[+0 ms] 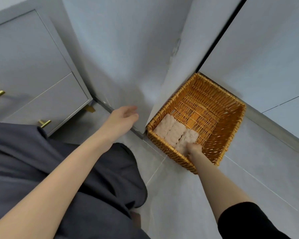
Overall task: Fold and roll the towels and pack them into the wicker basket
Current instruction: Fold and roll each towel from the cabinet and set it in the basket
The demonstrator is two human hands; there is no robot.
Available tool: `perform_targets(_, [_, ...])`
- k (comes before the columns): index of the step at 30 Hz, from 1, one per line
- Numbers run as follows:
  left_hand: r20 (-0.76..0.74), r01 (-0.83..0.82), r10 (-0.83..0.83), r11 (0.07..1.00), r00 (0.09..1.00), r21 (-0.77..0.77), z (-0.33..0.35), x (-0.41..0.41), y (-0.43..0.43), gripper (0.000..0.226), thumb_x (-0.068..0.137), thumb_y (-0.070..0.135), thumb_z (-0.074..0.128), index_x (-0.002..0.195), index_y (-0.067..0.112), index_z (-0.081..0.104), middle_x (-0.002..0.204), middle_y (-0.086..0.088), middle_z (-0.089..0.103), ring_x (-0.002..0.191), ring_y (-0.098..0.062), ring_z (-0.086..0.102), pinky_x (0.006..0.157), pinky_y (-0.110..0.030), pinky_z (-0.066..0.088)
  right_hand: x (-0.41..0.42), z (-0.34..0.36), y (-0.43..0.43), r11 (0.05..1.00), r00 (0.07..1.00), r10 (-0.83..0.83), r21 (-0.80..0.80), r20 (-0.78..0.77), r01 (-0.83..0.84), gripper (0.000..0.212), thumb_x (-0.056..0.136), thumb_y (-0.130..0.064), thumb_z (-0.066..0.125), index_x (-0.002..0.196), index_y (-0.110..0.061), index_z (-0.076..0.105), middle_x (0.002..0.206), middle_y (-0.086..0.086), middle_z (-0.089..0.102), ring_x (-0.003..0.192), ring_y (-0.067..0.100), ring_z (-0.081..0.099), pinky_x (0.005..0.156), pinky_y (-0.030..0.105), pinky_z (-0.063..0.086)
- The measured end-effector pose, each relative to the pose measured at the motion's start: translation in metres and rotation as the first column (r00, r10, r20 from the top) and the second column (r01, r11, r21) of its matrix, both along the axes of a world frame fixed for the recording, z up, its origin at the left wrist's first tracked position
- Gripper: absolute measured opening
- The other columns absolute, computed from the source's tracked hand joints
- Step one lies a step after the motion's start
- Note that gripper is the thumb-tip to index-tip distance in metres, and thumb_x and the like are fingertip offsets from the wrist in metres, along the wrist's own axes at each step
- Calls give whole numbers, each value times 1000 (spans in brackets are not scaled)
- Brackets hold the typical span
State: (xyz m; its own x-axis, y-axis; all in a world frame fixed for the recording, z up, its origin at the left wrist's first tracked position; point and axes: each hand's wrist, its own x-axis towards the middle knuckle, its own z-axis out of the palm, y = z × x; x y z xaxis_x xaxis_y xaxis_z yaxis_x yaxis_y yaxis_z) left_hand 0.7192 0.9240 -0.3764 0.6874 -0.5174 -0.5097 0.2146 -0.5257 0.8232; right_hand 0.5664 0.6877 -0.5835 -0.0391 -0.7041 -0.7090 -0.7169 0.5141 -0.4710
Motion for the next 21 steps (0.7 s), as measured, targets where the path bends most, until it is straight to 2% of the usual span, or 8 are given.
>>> perform_targets(3, [-6,4,-4,1000,1000,15,-1,1,-6,41,99,20,46,140,25,43,135,9,51,124,-10,48,101,-23,37,4,-6,0,995,997,62,79,36,-65,31,97,-10,49,125,3,47,125,17,55,100,27,55,63,30,48])
perform_targets(8, [-14,4,-3,999,1000,33,-5,1,-12,40,99,21,47,138,25,45,137,6,50,126,-12,47,109,-30,37,-7,-15,-5,909,897,406,-24,-174,-416,9,91,-9,56,98,-5,57,112,19,62,93,27,61,78,34,53])
perform_targets(10, [-18,11,-10,999,1000,39,-5,0,-12,40,99,21,48,138,25,45,136,6,50,126,-12,47,108,-30,37,-9,-17,-6,822,820,493,-152,-290,-548,24,87,-10,60,109,-4,53,113,17,57,104,31,58,87,38,51])
perform_targets(12, [-13,16,-15,999,1000,37,-6,1,-12,39,99,21,47,138,26,45,136,6,50,126,-12,46,108,-30,37,-7,-15,-4,764,793,531,-236,-299,-600,36,86,-3,57,120,-7,46,120,16,53,106,31,56,84,37,50])
perform_targets(14, [-20,18,-17,999,1000,33,-6,2,-11,40,99,20,47,138,25,45,135,7,50,126,-13,47,108,-31,38,-3,-15,-3,729,761,593,-225,-265,-646,41,88,1,52,127,-10,48,128,14,51,107,29,56,80,31,49])
perform_targets(16, [-50,18,-17,1000,999,16,-7,2,-11,40,99,20,47,139,24,45,131,8,51,121,-13,50,97,-25,44,-2,-15,-2,683,698,661,-167,-276,-712,44,90,2,49,132,-10,50,134,14,51,112,28,56,89,30,49])
perform_targets(18, [-77,11,-11,1000,997,0,-7,2,-11,39,100,20,46,139,24,45,124,9,51,113,-12,53,83,-18,46,0,-13,-4,617,622,724,-123,-296,-777,39,91,1,47,129,-3,54,127,17,56,109,30,58,92,35,50])
perform_targets(21, [-100,-13,12,1000,995,-10,-6,1,-11,39,99,19,46,138,24,45,125,8,53,111,-13,55,85,-21,46,3,-4,-6,583,574,767,-60,-288,-810,37,94,-4,43,130,-2,53,116,16,62,103,30,61,89,37,52])
